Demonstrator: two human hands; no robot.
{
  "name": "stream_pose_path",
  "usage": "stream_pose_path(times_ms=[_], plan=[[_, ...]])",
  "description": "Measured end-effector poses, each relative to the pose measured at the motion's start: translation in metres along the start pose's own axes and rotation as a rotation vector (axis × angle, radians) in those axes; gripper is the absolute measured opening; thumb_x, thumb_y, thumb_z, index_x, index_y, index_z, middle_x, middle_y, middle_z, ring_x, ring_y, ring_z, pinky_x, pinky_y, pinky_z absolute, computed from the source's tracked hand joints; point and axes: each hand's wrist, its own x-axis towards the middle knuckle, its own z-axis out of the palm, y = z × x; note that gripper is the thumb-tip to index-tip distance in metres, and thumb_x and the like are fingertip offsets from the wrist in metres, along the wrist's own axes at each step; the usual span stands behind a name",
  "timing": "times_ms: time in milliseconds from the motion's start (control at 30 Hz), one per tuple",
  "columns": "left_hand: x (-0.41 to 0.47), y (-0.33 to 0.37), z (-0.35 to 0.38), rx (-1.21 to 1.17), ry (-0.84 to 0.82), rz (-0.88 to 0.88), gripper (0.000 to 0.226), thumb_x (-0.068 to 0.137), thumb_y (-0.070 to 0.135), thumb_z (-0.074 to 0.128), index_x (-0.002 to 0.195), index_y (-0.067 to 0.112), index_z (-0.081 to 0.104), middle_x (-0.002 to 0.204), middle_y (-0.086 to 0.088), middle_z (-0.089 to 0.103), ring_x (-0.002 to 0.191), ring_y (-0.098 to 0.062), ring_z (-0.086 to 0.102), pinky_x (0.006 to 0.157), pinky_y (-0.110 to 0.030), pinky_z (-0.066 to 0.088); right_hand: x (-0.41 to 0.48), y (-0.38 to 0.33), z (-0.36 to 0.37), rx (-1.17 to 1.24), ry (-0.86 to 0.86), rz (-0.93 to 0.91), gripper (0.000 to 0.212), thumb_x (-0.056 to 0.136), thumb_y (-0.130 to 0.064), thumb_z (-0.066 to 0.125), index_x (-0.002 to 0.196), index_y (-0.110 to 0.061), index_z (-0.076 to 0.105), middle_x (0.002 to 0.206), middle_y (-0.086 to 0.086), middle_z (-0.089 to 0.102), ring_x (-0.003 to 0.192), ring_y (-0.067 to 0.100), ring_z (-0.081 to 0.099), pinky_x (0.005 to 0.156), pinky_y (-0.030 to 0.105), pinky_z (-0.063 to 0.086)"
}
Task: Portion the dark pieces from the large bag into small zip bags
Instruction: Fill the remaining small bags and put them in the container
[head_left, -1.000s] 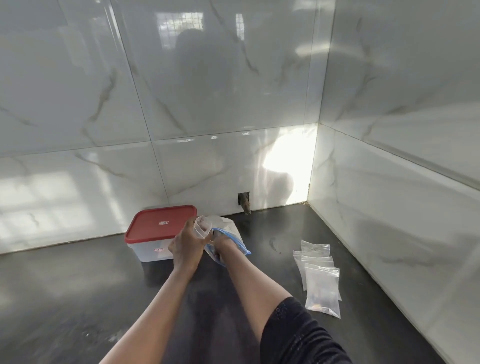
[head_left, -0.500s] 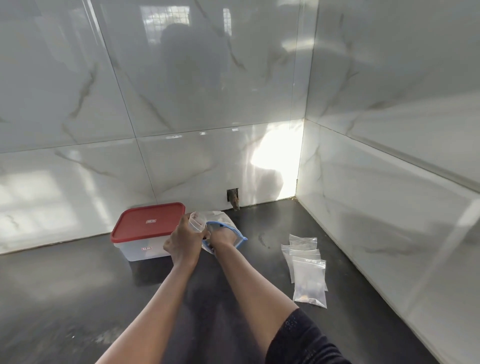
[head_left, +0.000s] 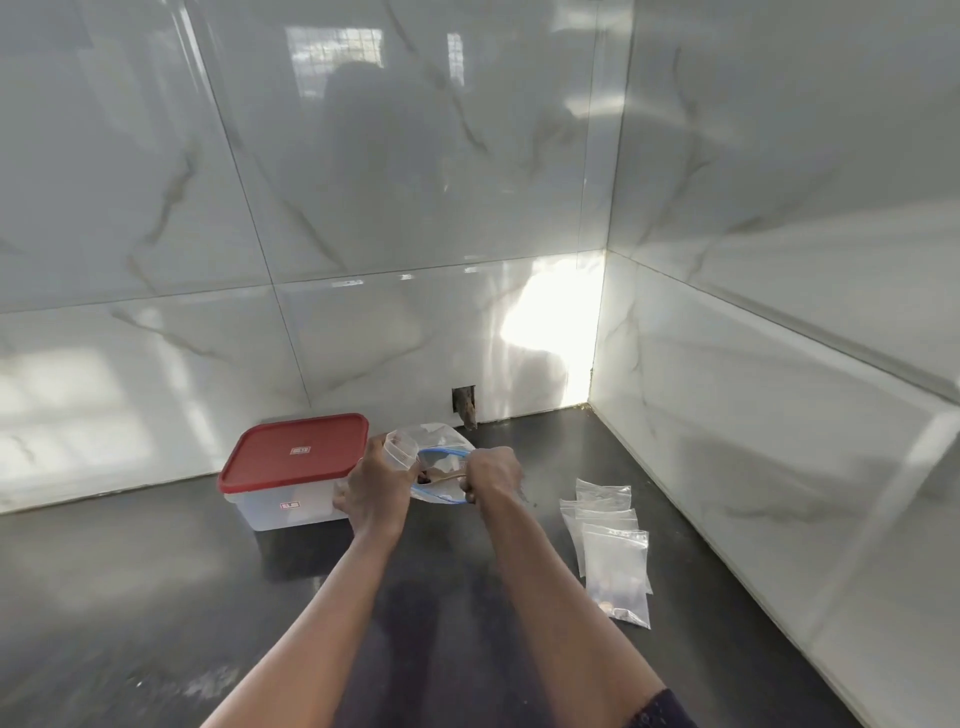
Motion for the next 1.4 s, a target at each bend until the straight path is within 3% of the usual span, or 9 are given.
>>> stream_pose_path(times_ms=[100,200,467,700,833,900,1000,1267,1400], plan=[[0.000,0.006,-0.001,0.006,-0.011,-0.001,0.046,0.080,0.040,0.065,0.121,0.021,0.053,0.109,-0.010,0.066,0.107,-0.032,0.057,0.096,-0.045,0.034,-0.003,-0.010,-0.018,-0.049,-0.010,-0.039,0.025,0.082,0.003,0.039,0.063,0.000,0.055,0.052,0.012,0.050,0.037,0.018,0.043,0.032,0.016,0.031],[0.002,0.006,0.000,-0.014,-0.023,-0.013,0.042,0.082,0.035,0.063,0.120,0.023,0.052,0.109,-0.008,0.066,0.107,-0.030,0.057,0.099,-0.048,0.033,-0.002,-0.022,-0.034,-0.101,-0.037,-0.057,0.028,0.081,0.004,0.036,0.058,0.000,0.052,0.051,0.013,0.050,0.037,0.017,0.040,0.032,0.015,0.029],[0.008,0.003,-0.003,-0.069,-0.023,-0.006,0.048,0.080,0.036,0.067,0.122,0.021,0.051,0.112,-0.009,0.065,0.109,-0.032,0.056,0.094,-0.045,0.032,-0.015,-0.061,-0.085,-0.130,-0.215,-0.084,0.033,0.089,0.007,0.030,0.064,0.001,0.051,0.053,0.009,0.043,0.034,0.011,0.030,0.032,0.011,0.019],[0.007,-0.002,0.006,-0.078,-0.042,0.011,0.049,0.078,0.036,0.068,0.122,0.023,0.050,0.112,-0.004,0.065,0.108,-0.029,0.057,0.095,-0.047,0.035,-0.043,-0.082,-0.073,-0.113,-0.194,-0.308,0.024,0.087,0.008,0.039,0.087,0.005,0.063,0.053,0.009,0.046,0.030,0.009,0.038,0.033,0.015,0.028],[0.008,-0.004,0.006,-0.065,-0.053,0.018,0.050,0.077,0.034,0.068,0.122,0.024,0.049,0.112,-0.003,0.064,0.108,-0.029,0.056,0.096,-0.048,0.036,-0.043,-0.085,-0.049,-0.441,-0.120,-0.420,0.029,0.091,-0.007,0.044,0.109,0.003,0.063,0.082,0.013,0.063,0.066,0.022,0.055,0.063,0.030,0.050],[0.008,-0.004,0.003,-0.054,-0.048,0.017,0.050,0.078,0.033,0.068,0.123,0.024,0.048,0.113,-0.004,0.064,0.109,-0.029,0.055,0.097,-0.048,0.036,-0.046,-0.082,-0.040,-0.517,-0.105,-0.500,0.030,0.084,-0.003,0.044,0.103,0.004,0.067,0.095,0.019,0.068,0.071,0.021,0.053,0.065,0.030,0.048],[0.007,-0.002,-0.004,-0.047,-0.046,0.013,0.055,0.080,0.033,0.067,0.129,0.022,0.045,0.117,-0.007,0.061,0.114,-0.031,0.052,0.095,-0.044,0.033,-0.056,-0.078,-0.032,-0.532,-0.117,-0.599,0.033,0.078,0.002,0.041,0.089,0.005,0.071,0.084,0.019,0.065,0.061,0.023,0.049,0.055,0.026,0.043],[0.012,-0.004,-0.008,-0.074,-0.045,-0.015,0.059,0.080,0.035,0.066,0.131,0.019,0.043,0.122,-0.008,0.059,0.117,-0.033,0.050,0.095,-0.045,0.032,-0.071,-0.078,-0.022,-0.646,-0.121,-0.705,0.030,0.087,0.000,0.047,0.100,-0.007,0.073,0.107,0.014,0.063,0.082,0.029,0.063,0.067,0.025,0.045],[0.021,-0.008,-0.010,-0.095,-0.001,-0.044,0.047,0.081,0.034,0.064,0.123,0.019,0.048,0.112,-0.008,0.063,0.110,-0.033,0.054,0.090,-0.044,0.035,-0.079,-0.086,-0.032,-0.639,-0.022,-0.640,0.022,0.084,0.001,0.041,0.078,-0.003,0.062,0.082,0.012,0.051,0.074,0.033,0.053,0.054,0.024,0.040]])
